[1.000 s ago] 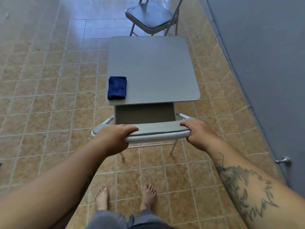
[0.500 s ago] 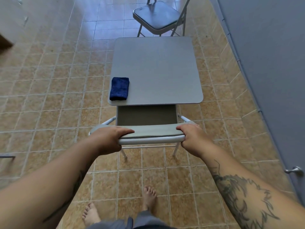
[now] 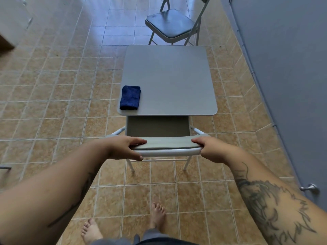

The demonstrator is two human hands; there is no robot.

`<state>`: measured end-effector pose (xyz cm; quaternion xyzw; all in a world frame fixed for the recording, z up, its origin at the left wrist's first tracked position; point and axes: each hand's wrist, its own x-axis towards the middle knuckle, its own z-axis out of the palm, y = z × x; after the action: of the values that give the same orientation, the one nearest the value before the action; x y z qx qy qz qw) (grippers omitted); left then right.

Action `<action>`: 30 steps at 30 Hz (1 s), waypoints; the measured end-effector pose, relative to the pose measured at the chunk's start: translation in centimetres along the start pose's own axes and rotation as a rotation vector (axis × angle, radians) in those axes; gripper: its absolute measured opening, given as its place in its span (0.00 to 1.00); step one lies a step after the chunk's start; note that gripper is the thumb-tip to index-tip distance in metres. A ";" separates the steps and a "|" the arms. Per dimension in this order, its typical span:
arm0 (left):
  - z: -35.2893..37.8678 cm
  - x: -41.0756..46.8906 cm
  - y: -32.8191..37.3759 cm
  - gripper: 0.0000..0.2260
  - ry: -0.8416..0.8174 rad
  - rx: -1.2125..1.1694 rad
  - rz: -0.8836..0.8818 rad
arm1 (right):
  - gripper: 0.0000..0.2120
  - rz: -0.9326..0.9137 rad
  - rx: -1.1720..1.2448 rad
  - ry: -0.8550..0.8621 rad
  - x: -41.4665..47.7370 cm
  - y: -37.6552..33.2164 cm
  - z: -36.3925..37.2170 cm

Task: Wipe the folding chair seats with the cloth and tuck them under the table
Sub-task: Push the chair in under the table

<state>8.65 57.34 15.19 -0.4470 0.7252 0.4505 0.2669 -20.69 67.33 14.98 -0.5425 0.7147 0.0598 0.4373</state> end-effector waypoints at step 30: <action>-35.2 -21.2 -32.3 0.23 0.522 -0.072 0.074 | 0.29 -0.307 0.566 0.469 11.6 -51.5 -4.7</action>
<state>47.63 28.27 34.40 -0.5305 0.7690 0.3547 0.0380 18.96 35.54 29.84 -0.5002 0.6939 -0.3310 0.3985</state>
